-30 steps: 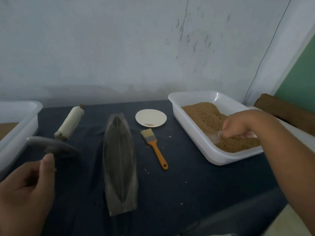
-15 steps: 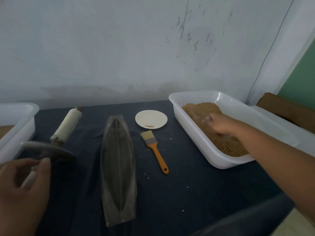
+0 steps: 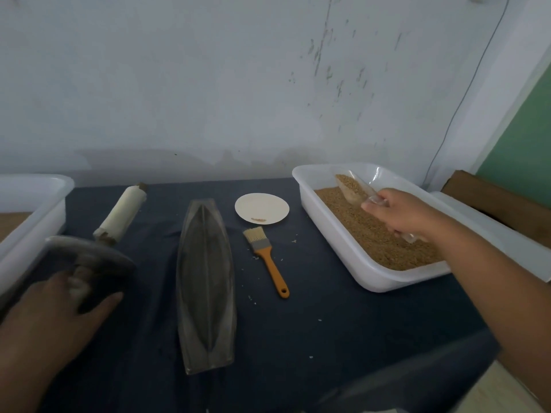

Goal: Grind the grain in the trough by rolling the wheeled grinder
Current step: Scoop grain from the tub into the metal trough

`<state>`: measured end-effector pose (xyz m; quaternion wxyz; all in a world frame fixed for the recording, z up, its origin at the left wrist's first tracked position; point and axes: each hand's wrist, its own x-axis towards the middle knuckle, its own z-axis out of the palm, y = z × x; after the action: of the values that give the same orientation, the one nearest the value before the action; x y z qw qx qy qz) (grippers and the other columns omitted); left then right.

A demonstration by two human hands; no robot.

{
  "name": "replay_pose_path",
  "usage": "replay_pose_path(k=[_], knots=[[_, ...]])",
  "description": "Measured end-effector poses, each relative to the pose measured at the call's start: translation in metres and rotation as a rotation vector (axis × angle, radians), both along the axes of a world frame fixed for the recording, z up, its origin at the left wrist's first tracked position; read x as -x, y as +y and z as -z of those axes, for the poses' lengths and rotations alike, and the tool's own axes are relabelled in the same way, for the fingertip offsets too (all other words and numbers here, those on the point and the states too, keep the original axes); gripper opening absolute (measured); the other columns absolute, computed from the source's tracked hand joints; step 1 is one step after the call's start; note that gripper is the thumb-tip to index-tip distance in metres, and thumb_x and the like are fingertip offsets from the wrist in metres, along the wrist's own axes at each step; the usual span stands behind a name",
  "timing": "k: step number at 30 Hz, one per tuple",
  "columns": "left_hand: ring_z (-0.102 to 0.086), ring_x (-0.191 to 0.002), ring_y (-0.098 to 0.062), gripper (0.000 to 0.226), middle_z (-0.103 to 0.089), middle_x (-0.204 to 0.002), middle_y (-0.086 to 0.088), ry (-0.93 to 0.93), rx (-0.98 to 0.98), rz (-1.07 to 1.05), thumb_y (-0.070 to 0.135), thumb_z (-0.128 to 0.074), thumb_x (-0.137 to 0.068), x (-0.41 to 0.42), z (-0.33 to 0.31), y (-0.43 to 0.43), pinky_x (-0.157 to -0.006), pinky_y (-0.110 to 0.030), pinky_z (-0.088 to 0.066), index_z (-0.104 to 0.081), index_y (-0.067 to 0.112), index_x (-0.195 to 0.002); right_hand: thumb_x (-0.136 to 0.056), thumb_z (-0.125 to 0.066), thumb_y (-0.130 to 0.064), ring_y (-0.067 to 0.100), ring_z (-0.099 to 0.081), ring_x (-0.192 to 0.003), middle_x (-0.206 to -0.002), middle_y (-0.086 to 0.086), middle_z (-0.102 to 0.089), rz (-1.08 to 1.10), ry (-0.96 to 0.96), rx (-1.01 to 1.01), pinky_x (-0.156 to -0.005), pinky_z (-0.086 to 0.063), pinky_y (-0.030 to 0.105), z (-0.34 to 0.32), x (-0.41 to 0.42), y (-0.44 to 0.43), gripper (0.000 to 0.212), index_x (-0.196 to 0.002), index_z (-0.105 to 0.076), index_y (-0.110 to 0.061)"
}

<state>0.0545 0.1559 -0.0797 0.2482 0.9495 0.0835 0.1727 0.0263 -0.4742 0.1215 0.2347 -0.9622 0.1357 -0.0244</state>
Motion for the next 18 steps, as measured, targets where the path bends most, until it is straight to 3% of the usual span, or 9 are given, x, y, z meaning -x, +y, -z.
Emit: replay_pose_path(k=[2,5,10,15,18], knots=[[-0.068,-0.080,-0.023,0.077,-0.068,-0.096,0.004,0.024,-0.072,-0.040,0.094,-0.057,-0.067,0.020,-0.030,-0.018,-0.070,-0.047,-0.063,-0.055,0.034,-0.115,-0.102,-0.060,-0.055,0.010,-0.058,-0.049,-0.066,-0.002,-0.068,-0.070,0.030,-0.041,-0.049,-0.050,0.027,-0.016,0.011,0.009,0.027,-0.111,-0.061,-0.030],[-0.068,-0.088,-0.024,0.057,-0.069,-0.106,0.001,0.137,-0.021,0.005,0.069,-0.068,-0.080,0.048,-0.068,-0.044,-0.078,-0.049,-0.062,-0.052,0.040,-0.126,-0.098,-0.064,-0.056,0.010,-0.054,-0.052,-0.066,-0.005,-0.061,-0.199,0.116,-0.138,-0.051,-0.050,0.027,-0.035,0.025,0.036,0.031,-0.107,-0.064,-0.026],[-0.053,-0.071,-0.015,0.021,-0.060,-0.091,0.007,0.114,-0.067,-0.057,0.058,-0.059,-0.095,0.059,-0.077,-0.055,-0.064,-0.037,-0.048,-0.049,0.043,-0.106,-0.097,-0.064,-0.059,0.013,-0.055,-0.060,-0.073,-0.004,-0.061,-0.368,0.279,-0.212,-0.060,-0.052,0.030,-0.031,0.030,0.103,0.029,-0.104,-0.068,-0.031],[-0.048,-0.065,-0.005,0.013,-0.054,-0.084,0.016,0.107,-0.050,-0.077,0.055,-0.053,-0.098,0.063,-0.080,-0.060,-0.054,-0.030,-0.039,-0.046,0.045,-0.103,-0.102,-0.061,-0.054,0.012,-0.059,-0.061,-0.088,0.003,-0.065,-0.452,0.341,-0.088,-0.059,-0.054,0.031,-0.016,0.006,0.165,0.029,-0.109,-0.062,-0.026],[-0.044,-0.063,-0.002,0.013,-0.049,-0.081,0.018,0.093,-0.061,-0.106,0.055,-0.054,-0.099,0.065,-0.079,-0.062,-0.050,-0.027,-0.032,-0.046,0.044,-0.101,-0.102,-0.056,-0.057,0.014,-0.065,-0.063,-0.092,0.008,-0.072,-0.460,0.359,0.107,-0.059,-0.057,0.030,-0.019,-0.004,0.196,0.030,-0.109,-0.060,-0.028]])
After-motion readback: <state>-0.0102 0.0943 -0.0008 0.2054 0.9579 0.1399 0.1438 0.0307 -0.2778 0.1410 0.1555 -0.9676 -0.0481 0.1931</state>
